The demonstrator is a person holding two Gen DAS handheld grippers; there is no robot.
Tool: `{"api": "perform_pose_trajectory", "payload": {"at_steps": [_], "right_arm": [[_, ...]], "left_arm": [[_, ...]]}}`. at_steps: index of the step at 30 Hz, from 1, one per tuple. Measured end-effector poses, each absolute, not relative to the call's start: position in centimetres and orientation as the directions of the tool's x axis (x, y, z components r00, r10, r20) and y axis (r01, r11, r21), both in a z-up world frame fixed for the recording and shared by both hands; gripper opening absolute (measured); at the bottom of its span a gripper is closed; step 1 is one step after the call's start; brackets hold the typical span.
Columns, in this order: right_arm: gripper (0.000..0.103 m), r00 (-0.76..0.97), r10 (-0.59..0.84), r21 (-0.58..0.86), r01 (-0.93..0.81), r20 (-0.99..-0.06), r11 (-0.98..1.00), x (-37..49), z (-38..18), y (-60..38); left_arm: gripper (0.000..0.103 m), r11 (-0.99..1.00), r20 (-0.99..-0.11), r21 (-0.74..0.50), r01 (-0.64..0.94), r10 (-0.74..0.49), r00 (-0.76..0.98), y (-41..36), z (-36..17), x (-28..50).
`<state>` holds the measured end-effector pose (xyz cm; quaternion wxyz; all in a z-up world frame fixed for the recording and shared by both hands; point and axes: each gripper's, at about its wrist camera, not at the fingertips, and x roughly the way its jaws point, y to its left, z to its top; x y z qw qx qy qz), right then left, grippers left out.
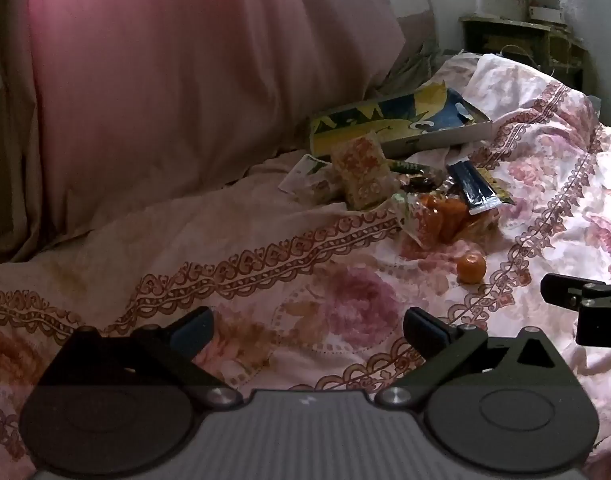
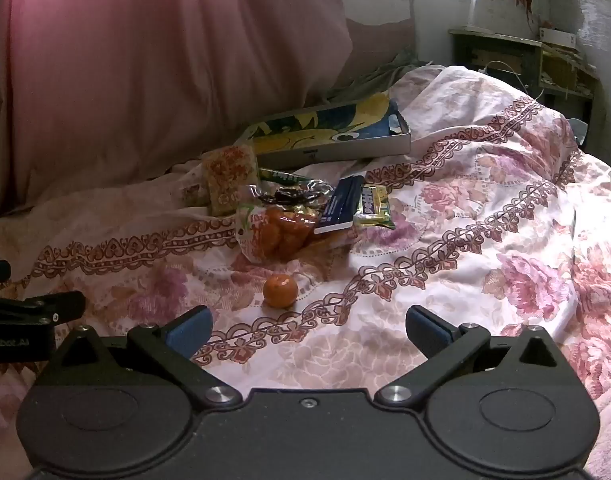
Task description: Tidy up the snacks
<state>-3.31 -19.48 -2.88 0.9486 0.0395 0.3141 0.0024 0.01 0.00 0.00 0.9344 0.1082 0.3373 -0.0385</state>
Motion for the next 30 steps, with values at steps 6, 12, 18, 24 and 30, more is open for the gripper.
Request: {"api": "perform_pose_trajectory", "payload": {"at_steps": [6, 12, 18, 24, 30], "right_arm": [[0.103, 0.802, 0.029, 0.075, 0.02, -0.596, 0.997, -3.3, -2.9, -19.48], [0.103, 0.801, 0.028, 0.075, 0.02, -0.597, 0.997, -3.3, -2.94, -19.48], [0.103, 0.801, 0.028, 0.074, 0.02, -0.598, 0.997, -3.3, -2.97, -19.48], [0.103, 0.8, 0.027, 0.073, 0.021, -0.599, 0.997, -3.31, -2.96, -19.48], [0.103, 0.8, 0.027, 0.072, 0.02, -0.599, 0.997, -3.32, -2.96, -19.5]], "left_arm": [[0.103, 0.973, -0.64, 0.177, 0.147, 0.0, 0.769, -0.01, 0.0, 0.0], [0.103, 0.973, -0.643, 0.176, 0.149, -0.001, 0.766, 0.53, -0.54, -0.01], [0.103, 0.972, -0.649, 0.183, 0.145, 0.009, 0.76, 0.32, -0.61, 0.15], [0.103, 0.973, -0.654, 0.181, 0.143, 0.011, 0.757, 0.35, -0.6, 0.17], [0.103, 0.973, -0.656, 0.184, 0.14, 0.015, 0.754, 0.29, -0.64, 0.22]]}}
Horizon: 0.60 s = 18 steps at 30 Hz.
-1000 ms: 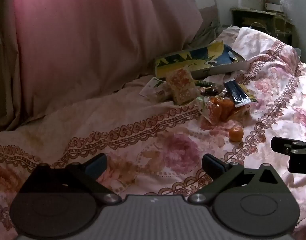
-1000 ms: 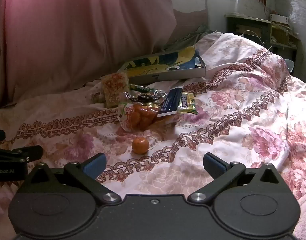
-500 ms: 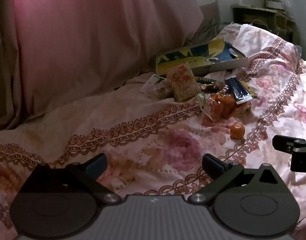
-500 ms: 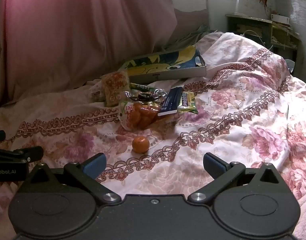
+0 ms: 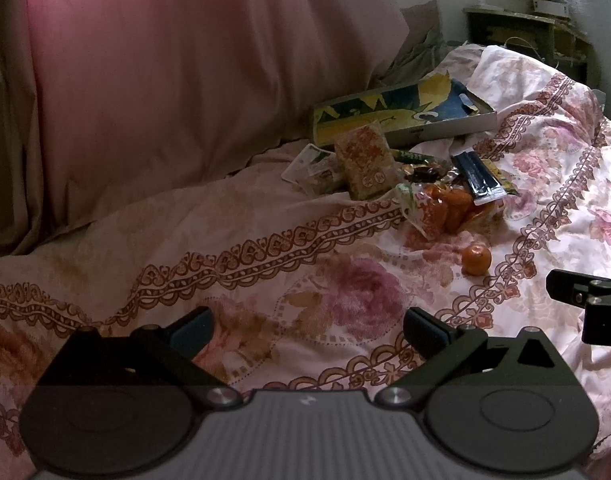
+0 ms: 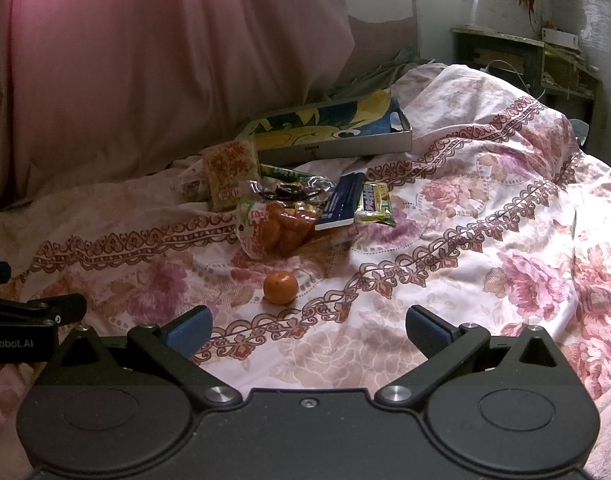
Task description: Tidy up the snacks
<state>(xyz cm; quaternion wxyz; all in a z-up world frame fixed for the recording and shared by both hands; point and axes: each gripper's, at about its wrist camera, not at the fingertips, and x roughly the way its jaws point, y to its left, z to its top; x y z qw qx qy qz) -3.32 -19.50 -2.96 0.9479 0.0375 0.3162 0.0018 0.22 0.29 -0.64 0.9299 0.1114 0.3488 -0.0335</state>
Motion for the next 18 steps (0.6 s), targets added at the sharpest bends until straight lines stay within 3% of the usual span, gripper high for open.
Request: {"api": "perform_pose_trajectory", "payload": {"at_steps": [18], "right_arm": [[0.103, 0.798, 0.026, 0.07, 0.02, -0.602, 0.997, -3.29, -3.05, -19.47]], "left_arm": [[0.103, 0.973, -0.659, 0.185, 0.139, 0.018, 0.752, 0.28, -0.79, 0.25]]}}
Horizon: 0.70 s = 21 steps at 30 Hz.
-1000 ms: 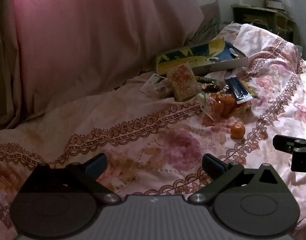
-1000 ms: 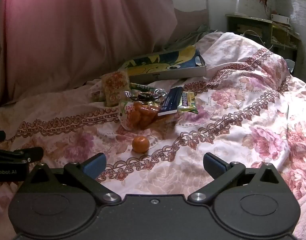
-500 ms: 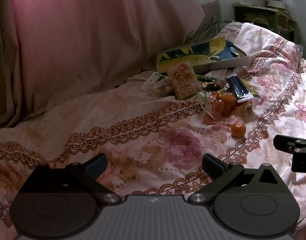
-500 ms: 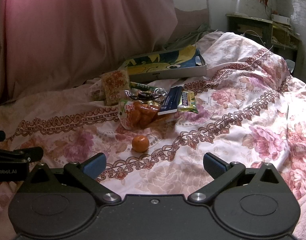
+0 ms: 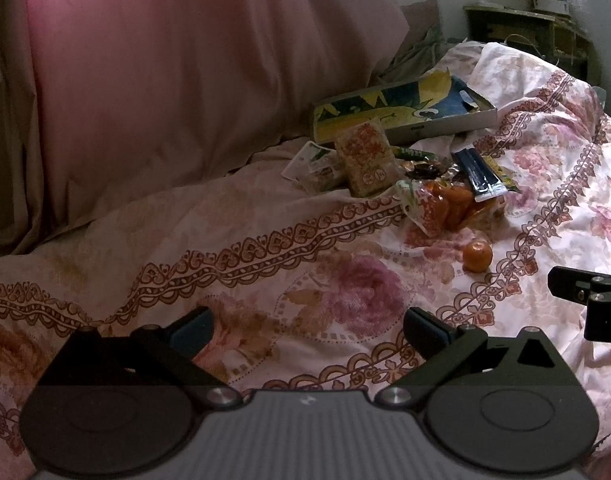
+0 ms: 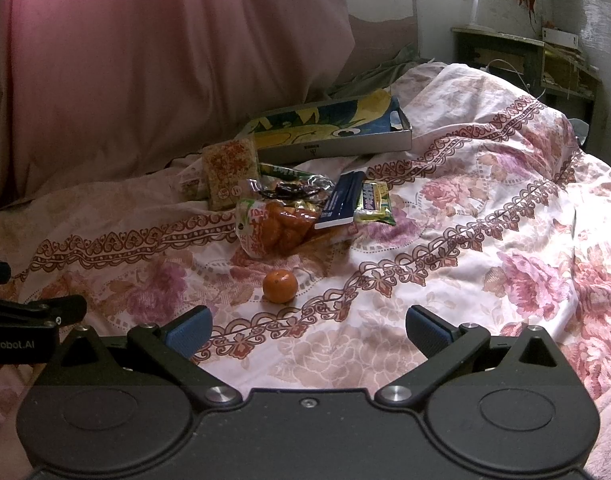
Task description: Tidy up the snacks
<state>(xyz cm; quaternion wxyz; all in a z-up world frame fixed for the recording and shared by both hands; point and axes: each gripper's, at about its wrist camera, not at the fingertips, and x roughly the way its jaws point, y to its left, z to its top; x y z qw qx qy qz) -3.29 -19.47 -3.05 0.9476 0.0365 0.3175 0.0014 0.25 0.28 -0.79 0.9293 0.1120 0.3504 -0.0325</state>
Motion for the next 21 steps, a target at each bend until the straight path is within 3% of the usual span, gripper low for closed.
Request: {"api": "perform_pose_trajectory", "payload": {"at_steps": [21], "right_arm": [[0.103, 0.797, 0.025, 0.068, 0.02, -0.604, 0.997, -3.23, -3.08, -19.5]], "left_arm": [[0.103, 0.972, -0.666, 0.191, 0.136, 0.027, 0.746, 0.37, -1.15, 0.25]]}}
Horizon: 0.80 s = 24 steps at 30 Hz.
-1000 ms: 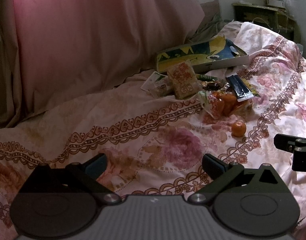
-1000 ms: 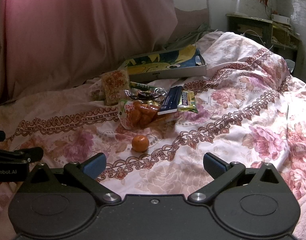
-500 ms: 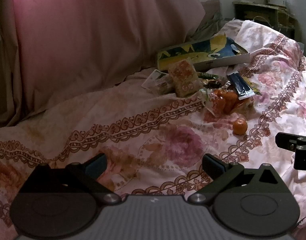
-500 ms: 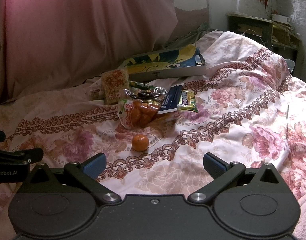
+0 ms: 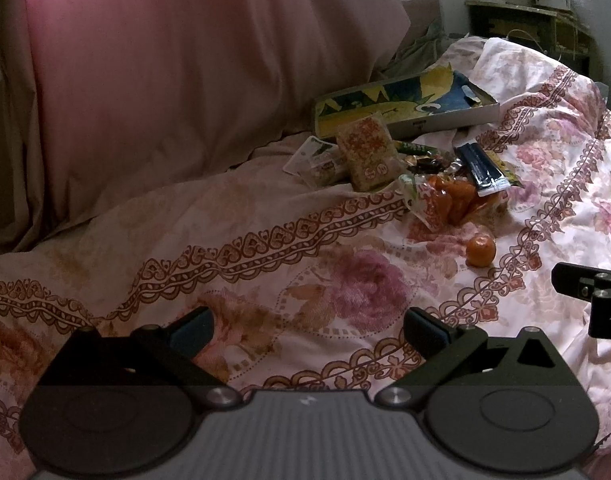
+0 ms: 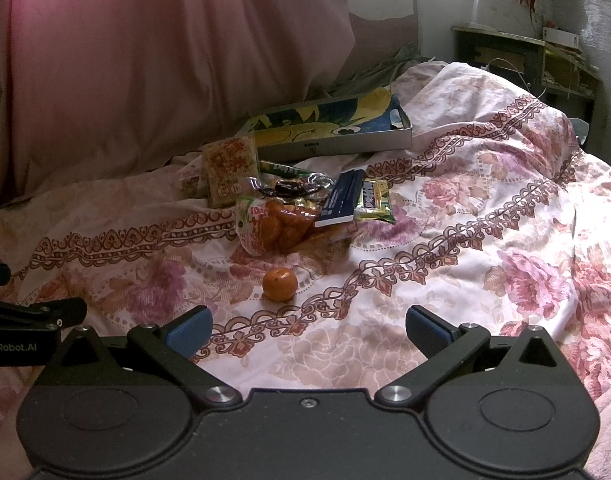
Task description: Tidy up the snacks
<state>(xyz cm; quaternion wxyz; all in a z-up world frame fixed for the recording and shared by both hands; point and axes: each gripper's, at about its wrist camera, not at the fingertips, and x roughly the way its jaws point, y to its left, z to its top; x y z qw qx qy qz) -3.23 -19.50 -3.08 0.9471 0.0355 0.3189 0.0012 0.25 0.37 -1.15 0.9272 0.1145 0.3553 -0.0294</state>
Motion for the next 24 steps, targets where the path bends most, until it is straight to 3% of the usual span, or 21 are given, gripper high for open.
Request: {"api": "perform_pose_trajectory", "payload": {"at_steps": [13, 24], "right_arm": [[0.103, 0.787, 0.03, 0.053, 0.004, -0.616, 0.999, -2.8, -3.0, -19.1], [0.103, 0.745, 0.112, 0.035, -0.118, -0.658, 0.992, 0.2, -3.3, -19.5]], "left_arm": [[0.103, 0.97, -0.673, 0.206, 0.126, 0.047, 0.738, 0.5, -1.4, 0.7], [0.103, 0.964, -0.657, 0.225, 0.145, 0.04, 0.753, -0.4, -0.7, 3.9]]}}
